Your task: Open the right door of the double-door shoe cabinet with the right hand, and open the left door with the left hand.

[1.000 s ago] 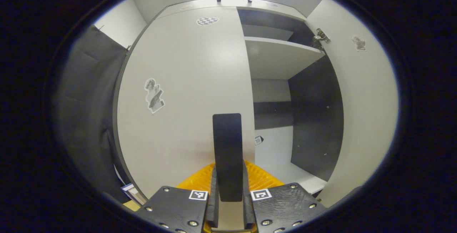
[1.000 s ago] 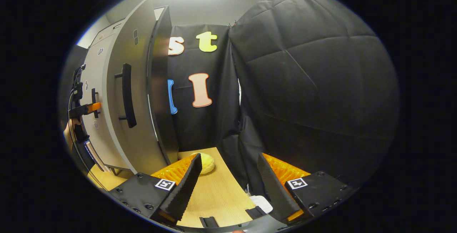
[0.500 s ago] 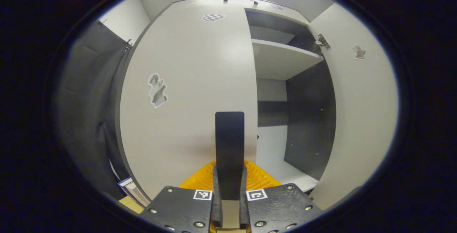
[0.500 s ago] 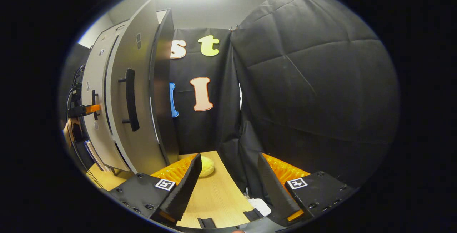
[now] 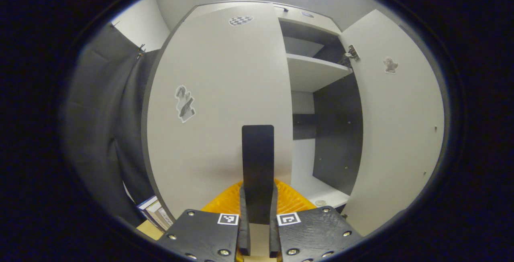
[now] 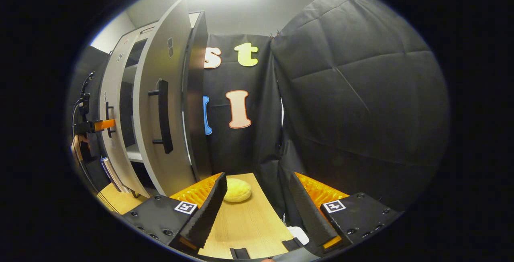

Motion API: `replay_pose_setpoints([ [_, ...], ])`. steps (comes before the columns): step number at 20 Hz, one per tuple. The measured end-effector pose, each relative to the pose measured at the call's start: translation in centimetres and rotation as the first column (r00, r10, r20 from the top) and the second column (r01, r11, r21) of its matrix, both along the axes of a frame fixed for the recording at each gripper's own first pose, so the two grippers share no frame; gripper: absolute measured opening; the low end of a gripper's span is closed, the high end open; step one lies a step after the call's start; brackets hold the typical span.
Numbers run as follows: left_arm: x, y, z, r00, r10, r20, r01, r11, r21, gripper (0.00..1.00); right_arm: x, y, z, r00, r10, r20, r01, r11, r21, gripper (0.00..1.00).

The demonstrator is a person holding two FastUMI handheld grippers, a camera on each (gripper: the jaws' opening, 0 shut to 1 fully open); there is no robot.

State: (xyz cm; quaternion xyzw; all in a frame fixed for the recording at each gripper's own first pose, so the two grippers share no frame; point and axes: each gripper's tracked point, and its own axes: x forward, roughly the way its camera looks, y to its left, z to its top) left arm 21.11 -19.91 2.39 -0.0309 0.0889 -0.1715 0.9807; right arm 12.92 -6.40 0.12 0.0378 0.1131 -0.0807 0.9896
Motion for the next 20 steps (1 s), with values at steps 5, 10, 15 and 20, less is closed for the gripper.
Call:
replay_pose_setpoints([
  [5,-1.9,1.7,0.5,1.0,-0.009,-0.002,0.009,1.0,-0.011,0.22,0.7,1.3,0.4,1.0,0.025,0.004,-0.025,1.0,-0.008,1.0],
  [10,-3.3,3.3,0.7,1.0,-0.021,-0.004,0.021,1.0,-0.019,0.2,1.0,2.2,0.7,0.999,0.036,0.009,-0.035,0.999,-0.007,0.98],
  [15,-4.4,4.8,1.2,0.999,-0.037,-0.005,0.037,0.999,-0.031,0.2,1.6,3.2,0.8,0.999,0.045,0.007,-0.045,0.999,-0.016,0.98],
  [20,-6.2,7.0,1.6,0.999,-0.038,0.007,0.038,0.998,-0.046,0.19,1.6,3.9,1.0,0.999,0.044,0.007,-0.044,0.999,-0.021,0.98],
])
